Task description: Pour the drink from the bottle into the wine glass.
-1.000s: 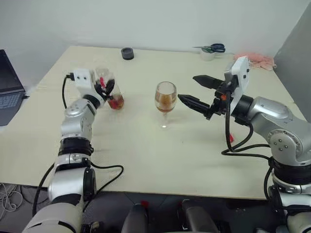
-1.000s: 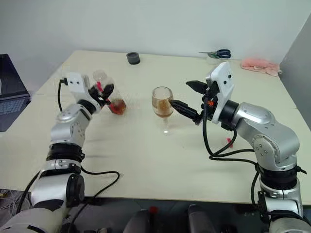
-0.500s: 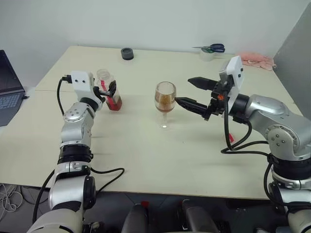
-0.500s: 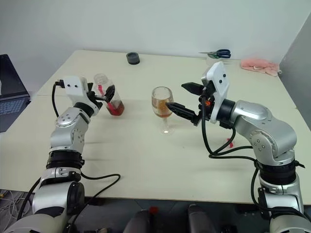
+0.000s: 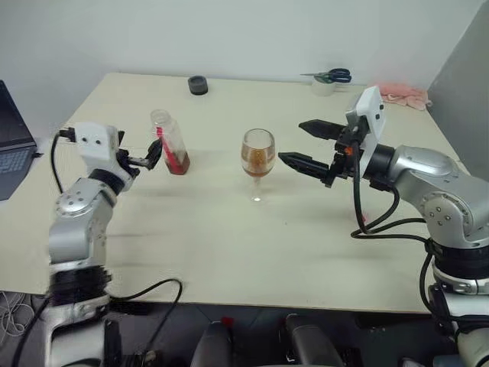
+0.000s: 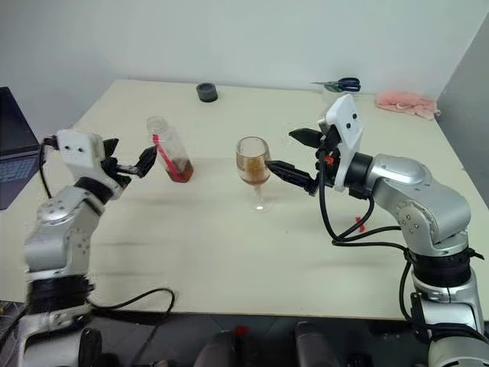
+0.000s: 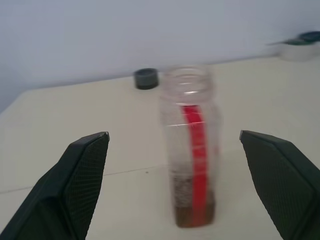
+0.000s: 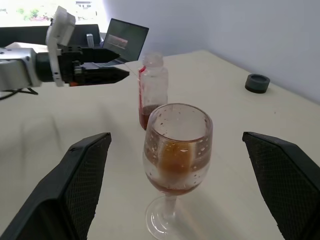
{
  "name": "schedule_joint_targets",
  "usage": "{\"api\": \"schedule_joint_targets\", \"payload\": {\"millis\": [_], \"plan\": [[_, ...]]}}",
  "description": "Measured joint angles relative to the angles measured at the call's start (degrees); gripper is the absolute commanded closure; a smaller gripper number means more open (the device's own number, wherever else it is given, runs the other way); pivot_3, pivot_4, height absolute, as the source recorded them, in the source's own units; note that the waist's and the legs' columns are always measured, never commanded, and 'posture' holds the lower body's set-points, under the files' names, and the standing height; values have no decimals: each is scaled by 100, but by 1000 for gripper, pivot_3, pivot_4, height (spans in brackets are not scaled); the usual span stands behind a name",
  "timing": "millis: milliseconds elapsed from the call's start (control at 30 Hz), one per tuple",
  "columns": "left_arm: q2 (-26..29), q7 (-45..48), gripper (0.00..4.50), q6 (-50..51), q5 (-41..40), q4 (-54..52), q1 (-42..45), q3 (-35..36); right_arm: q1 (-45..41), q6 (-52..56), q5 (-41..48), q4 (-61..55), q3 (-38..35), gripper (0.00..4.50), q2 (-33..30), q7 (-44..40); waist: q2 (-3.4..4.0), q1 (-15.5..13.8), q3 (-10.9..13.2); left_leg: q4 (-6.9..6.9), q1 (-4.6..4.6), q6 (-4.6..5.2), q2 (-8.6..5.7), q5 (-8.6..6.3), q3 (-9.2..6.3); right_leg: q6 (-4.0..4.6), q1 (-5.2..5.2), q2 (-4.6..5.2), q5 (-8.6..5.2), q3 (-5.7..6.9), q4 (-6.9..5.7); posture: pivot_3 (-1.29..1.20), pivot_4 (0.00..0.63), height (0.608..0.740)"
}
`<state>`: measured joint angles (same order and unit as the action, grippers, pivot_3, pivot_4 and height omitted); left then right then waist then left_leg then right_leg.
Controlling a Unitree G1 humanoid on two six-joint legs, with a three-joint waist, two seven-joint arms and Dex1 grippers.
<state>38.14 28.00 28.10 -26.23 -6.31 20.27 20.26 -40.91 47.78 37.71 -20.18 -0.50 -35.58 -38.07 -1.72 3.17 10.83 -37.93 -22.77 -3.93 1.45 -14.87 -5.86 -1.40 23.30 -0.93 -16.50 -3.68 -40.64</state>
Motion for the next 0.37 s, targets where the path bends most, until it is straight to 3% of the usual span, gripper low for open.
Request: {"api": "schedule_joint_targets", "payload": {"millis": [167,367], "plan": [[1061,1129,16,1081,-1475,-1251,-289,694,144,-129,-70,337,-218,0,-399,-381,23,-50,14,4,7,1,-8,0,4,-1,-11,-8,-3,0,18,0,150,740],[1421,1638,16,1529,-1979,-1223,-291,704,277,-203,-106,508,-161,0,-534,-705,37,-29,23,2,8,2,0,0,20,-23,-8,-18,-15,-14,25,0,150,740]]}}
